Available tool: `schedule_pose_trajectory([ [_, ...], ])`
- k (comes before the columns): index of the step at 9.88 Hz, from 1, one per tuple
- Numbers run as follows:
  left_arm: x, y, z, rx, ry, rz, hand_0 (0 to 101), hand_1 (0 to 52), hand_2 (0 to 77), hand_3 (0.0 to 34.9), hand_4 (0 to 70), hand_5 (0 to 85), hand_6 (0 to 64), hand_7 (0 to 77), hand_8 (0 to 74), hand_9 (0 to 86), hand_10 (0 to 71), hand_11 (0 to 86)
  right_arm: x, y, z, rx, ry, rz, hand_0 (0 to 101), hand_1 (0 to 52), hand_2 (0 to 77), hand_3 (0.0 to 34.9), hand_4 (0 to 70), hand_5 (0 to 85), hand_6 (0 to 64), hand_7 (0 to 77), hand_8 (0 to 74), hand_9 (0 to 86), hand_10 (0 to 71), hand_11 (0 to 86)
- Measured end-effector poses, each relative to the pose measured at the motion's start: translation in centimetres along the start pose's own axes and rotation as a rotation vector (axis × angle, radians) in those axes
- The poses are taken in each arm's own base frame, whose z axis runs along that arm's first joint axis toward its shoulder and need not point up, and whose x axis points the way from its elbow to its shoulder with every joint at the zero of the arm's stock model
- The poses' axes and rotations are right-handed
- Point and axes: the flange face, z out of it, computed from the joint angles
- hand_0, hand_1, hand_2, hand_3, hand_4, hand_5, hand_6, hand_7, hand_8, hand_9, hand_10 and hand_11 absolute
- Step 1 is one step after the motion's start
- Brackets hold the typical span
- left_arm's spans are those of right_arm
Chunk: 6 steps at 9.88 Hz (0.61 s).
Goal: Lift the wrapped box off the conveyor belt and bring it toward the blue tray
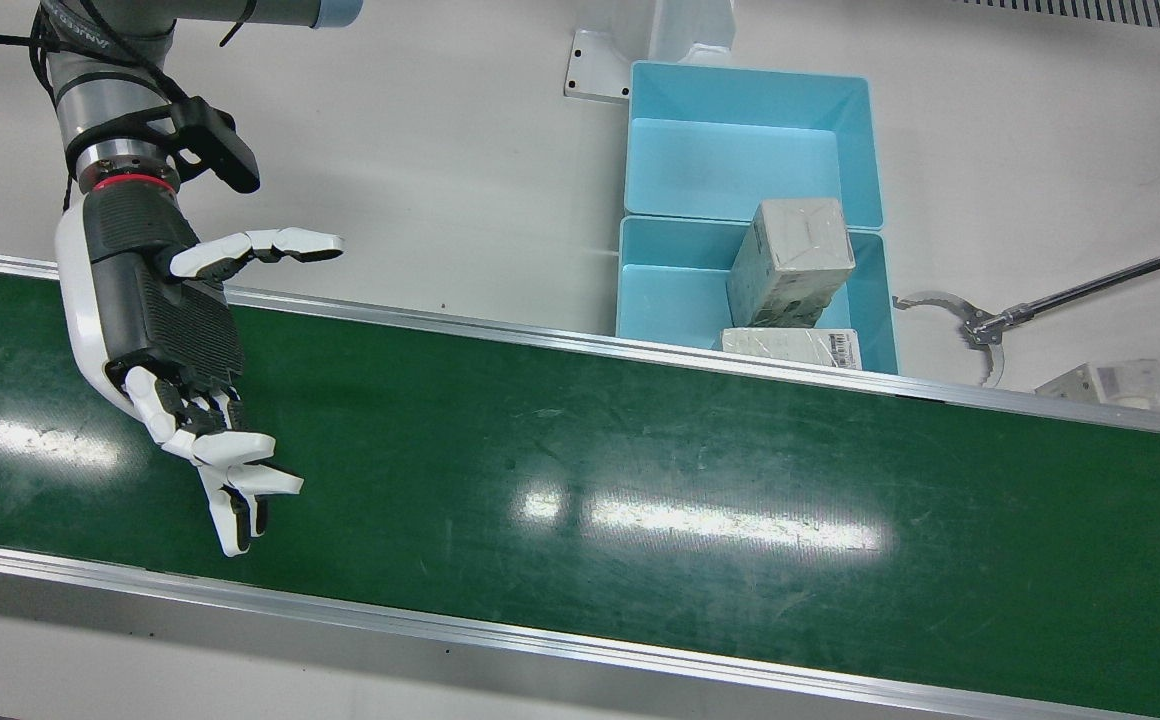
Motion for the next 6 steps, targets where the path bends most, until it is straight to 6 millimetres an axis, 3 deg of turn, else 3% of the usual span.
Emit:
schedule_pose_trajectory([
  [1, 0.0, 0.0, 0.0, 0.000, 0.000, 0.000, 0, 0.0, 0.5, 0.0, 0.0, 1.1, 0.5, 0.0, 0.0, 0.0, 0.5, 0.0, 0.1, 0.0, 0.0, 0.000, 0.001, 0.000, 49, 16.4, 16.4, 16.2, 9.3, 31.1, 3.8, 22.9, 0.0, 5.4, 0.0, 1.6],
  [2, 0.0, 0.0, 0.0, 0.000, 0.000, 0.000, 0, 0.0, 0.5, 0.0, 0.0, 1.1, 0.0, 0.0, 0.0, 0.0, 0.0, 0.0, 0.3, -0.1, 0.0, 0.002, 0.003, 0.000, 52, 22.9, 20.2, 14.8, 9.3, 32.2, 4.9, 24.5, 0.0, 7.1, 0.0, 1.6],
  [4, 0.0, 0.0, 0.0, 0.000, 0.000, 0.000, 0, 0.0, 1.1, 0.0, 0.0, 1.1, 0.0, 0.0, 0.0, 0.0, 0.0, 0.0, 0.9, -0.2, 0.1, 0.003, 0.012, 0.003, 54, 22.4, 21.8, 15.3, 9.3, 32.2, 4.9, 24.5, 0.0, 7.1, 0.0, 1.1],
  [5, 0.0, 0.0, 0.0, 0.000, 0.000, 0.000, 0, 0.0, 0.5, 0.0, 0.0, 1.1, 0.0, 0.0, 0.0, 0.0, 0.5, 0.0, 1.2, 0.0, 0.2, 0.000, 0.016, 0.005, 49, 12.5, 14.2, 15.2, 9.3, 31.6, 4.9, 24.5, 0.0, 7.1, 0.0, 1.1],
  [6, 0.0, 0.0, 0.0, 0.000, 0.000, 0.000, 0, 0.0, 0.5, 0.0, 0.0, 1.1, 0.0, 0.0, 0.0, 0.0, 0.5, 0.0, 1.3, 0.1, 0.3, -0.002, 0.019, 0.005, 49, 12.5, 14.2, 15.2, 9.3, 31.6, 4.9, 24.5, 0.0, 7.1, 0.0, 1.1],
])
